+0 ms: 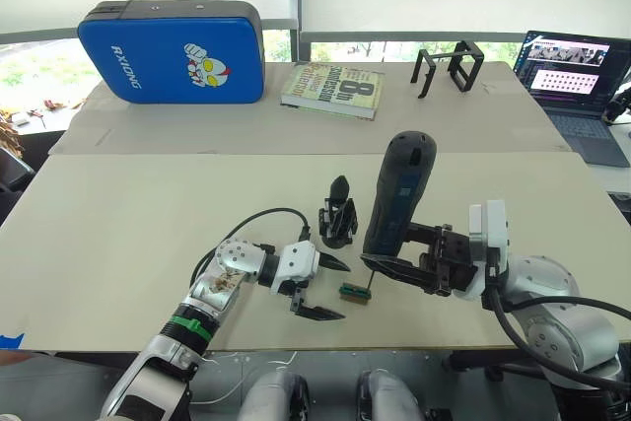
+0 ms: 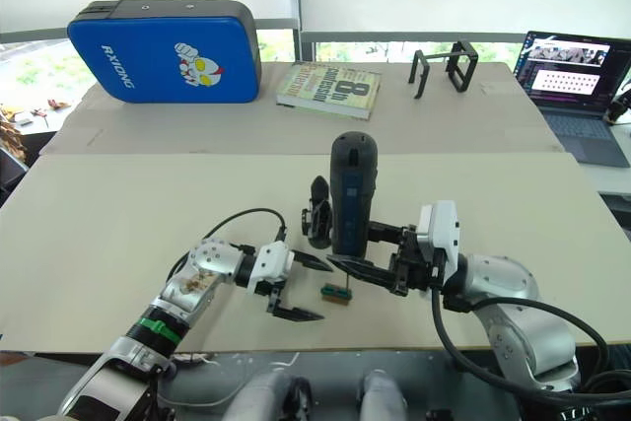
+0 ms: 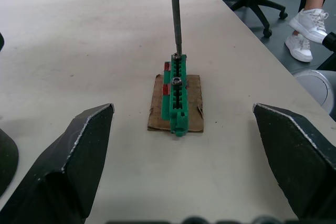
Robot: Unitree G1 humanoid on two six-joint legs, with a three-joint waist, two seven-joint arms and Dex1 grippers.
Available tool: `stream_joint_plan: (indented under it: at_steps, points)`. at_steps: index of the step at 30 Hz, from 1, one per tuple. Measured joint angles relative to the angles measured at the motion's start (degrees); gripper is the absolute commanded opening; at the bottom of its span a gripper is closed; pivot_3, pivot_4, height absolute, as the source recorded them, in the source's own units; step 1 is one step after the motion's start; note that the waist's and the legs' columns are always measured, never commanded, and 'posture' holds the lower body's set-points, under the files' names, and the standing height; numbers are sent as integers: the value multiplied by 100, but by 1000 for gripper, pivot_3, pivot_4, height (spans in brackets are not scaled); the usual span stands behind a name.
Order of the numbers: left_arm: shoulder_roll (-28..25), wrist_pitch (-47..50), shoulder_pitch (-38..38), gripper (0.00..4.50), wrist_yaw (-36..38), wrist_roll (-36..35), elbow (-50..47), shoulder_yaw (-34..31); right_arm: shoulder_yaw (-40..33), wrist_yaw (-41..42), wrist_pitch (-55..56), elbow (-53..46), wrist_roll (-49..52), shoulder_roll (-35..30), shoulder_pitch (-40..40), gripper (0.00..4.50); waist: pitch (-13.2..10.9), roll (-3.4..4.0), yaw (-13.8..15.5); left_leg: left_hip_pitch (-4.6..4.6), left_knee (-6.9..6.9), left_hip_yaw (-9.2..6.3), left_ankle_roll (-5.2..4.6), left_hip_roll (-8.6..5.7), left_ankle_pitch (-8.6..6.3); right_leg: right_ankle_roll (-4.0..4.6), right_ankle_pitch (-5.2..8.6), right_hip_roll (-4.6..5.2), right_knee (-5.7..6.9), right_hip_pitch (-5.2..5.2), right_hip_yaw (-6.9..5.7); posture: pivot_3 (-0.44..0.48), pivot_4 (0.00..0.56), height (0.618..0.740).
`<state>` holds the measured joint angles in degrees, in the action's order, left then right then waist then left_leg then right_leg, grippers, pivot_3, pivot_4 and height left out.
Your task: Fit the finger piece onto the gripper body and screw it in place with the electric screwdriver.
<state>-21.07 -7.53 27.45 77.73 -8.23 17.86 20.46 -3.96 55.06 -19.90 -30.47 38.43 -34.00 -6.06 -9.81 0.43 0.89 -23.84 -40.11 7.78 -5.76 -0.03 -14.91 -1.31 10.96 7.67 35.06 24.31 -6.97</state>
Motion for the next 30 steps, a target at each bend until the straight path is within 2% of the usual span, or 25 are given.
stream_joint_plan:
  at_steps: [30]
  points:
    - [2, -25, 0, 4500, -4, 22, 1, 0, -8, 108, 5, 99, 50, -18, 86, 1935, 0, 0, 0, 0, 0, 0, 0, 0, 0, 0, 0, 0, 0, -1, 0, 0, 150, 740]
